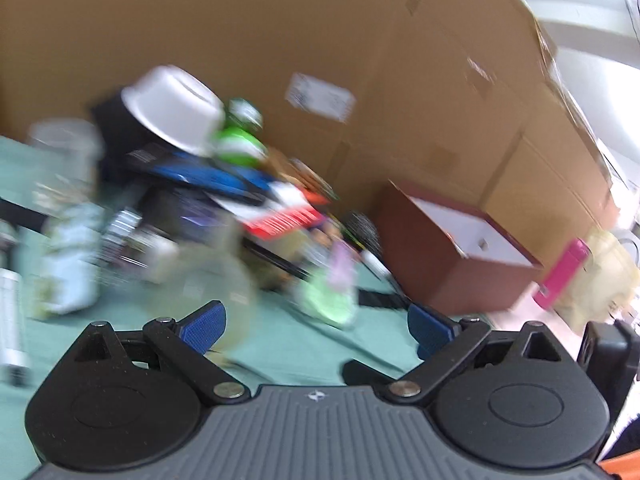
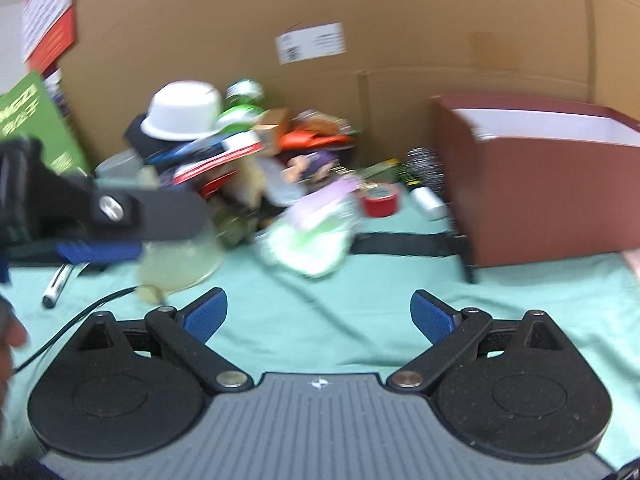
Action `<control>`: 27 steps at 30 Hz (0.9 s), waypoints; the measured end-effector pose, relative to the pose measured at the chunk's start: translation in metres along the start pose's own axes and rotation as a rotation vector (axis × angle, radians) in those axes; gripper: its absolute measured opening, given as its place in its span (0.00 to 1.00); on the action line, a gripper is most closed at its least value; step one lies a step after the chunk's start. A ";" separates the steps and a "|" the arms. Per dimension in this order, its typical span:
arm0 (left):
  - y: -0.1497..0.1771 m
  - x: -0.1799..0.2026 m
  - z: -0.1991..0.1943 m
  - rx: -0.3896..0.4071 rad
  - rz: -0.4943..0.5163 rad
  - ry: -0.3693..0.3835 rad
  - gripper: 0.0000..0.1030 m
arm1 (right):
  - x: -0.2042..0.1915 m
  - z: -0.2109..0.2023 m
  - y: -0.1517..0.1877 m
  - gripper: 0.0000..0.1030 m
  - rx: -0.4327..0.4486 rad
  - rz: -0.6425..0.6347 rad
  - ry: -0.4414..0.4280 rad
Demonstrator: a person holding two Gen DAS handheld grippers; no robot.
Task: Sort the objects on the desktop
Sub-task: 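Withdraw both tools back toward the pile, then close both tools on the bagged green slime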
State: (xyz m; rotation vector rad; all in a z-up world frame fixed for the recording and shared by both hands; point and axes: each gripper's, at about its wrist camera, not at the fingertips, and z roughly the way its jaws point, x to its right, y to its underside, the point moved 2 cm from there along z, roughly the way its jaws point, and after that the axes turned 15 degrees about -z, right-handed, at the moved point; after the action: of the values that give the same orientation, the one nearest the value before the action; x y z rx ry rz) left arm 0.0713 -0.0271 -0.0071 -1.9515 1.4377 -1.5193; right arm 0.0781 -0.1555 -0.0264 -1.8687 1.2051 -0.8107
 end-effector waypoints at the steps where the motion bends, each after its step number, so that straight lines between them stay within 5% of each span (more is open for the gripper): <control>1: -0.005 -0.008 -0.012 0.031 0.004 -0.012 0.97 | -0.004 0.001 -0.002 0.93 0.005 -0.002 -0.011; 5: -0.015 -0.027 -0.032 0.078 0.026 -0.082 0.98 | -0.014 0.009 -0.007 0.93 0.008 -0.002 -0.021; 12: 0.004 0.001 0.021 -0.121 0.076 0.091 0.97 | -0.012 0.018 -0.006 0.92 -0.031 -0.016 0.045; 19: 0.003 0.018 0.080 -0.179 0.071 0.080 0.92 | 0.008 0.031 -0.005 0.87 -0.045 0.003 0.038; 27: -0.002 0.028 0.109 -0.180 0.115 0.079 0.75 | 0.018 0.060 -0.016 0.78 -0.040 0.019 -0.014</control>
State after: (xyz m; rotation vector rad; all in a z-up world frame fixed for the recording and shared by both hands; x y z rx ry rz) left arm 0.1636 -0.0851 -0.0339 -1.8880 1.7435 -1.4770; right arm 0.1411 -0.1528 -0.0418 -1.8886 1.2369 -0.7670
